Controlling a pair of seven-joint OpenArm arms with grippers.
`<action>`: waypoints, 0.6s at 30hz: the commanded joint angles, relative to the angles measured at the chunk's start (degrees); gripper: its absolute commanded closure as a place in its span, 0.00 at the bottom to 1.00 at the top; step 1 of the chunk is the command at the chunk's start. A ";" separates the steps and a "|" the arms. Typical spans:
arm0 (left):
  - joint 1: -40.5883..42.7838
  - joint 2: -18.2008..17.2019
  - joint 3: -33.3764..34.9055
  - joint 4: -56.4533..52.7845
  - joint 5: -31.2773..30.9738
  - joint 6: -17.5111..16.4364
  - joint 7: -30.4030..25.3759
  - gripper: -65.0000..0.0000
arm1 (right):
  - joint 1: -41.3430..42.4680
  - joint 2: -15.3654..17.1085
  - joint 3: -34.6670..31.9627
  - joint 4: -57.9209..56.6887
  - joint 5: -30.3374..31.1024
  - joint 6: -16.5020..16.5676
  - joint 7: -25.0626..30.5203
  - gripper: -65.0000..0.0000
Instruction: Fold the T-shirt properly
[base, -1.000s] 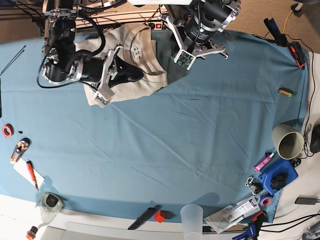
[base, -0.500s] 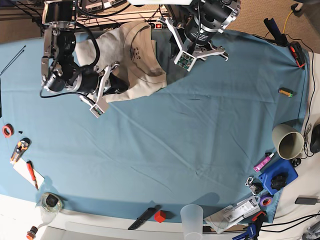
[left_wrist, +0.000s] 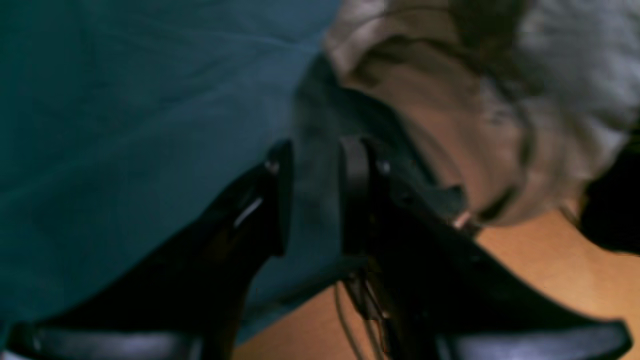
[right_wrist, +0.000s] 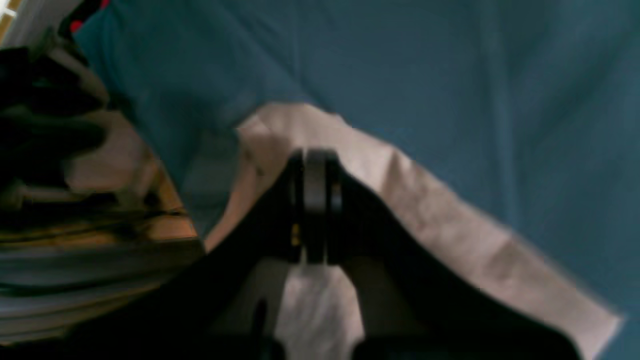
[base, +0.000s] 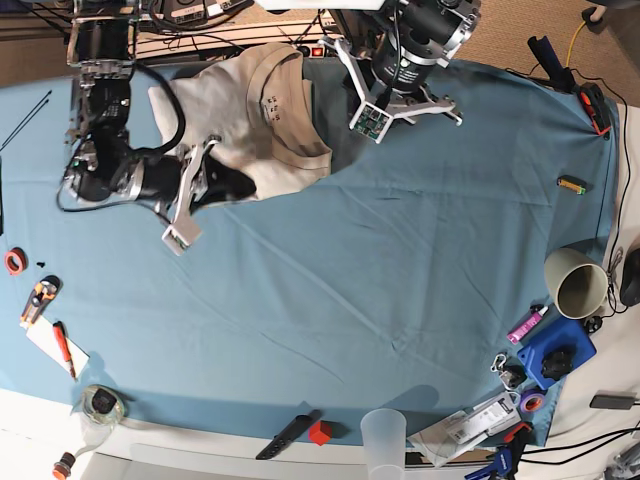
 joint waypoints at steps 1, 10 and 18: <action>0.22 0.09 0.17 0.92 1.46 0.11 -1.27 0.78 | -1.36 1.53 0.72 1.66 0.85 -0.03 0.49 1.00; -0.79 -4.70 0.15 0.92 10.45 7.10 -3.56 0.78 | -12.09 1.49 4.00 0.66 -6.01 -0.03 0.49 1.00; -1.68 -7.76 -8.07 0.92 8.85 7.96 -3.87 0.88 | -10.73 1.40 4.83 -0.22 -13.16 -0.03 1.20 1.00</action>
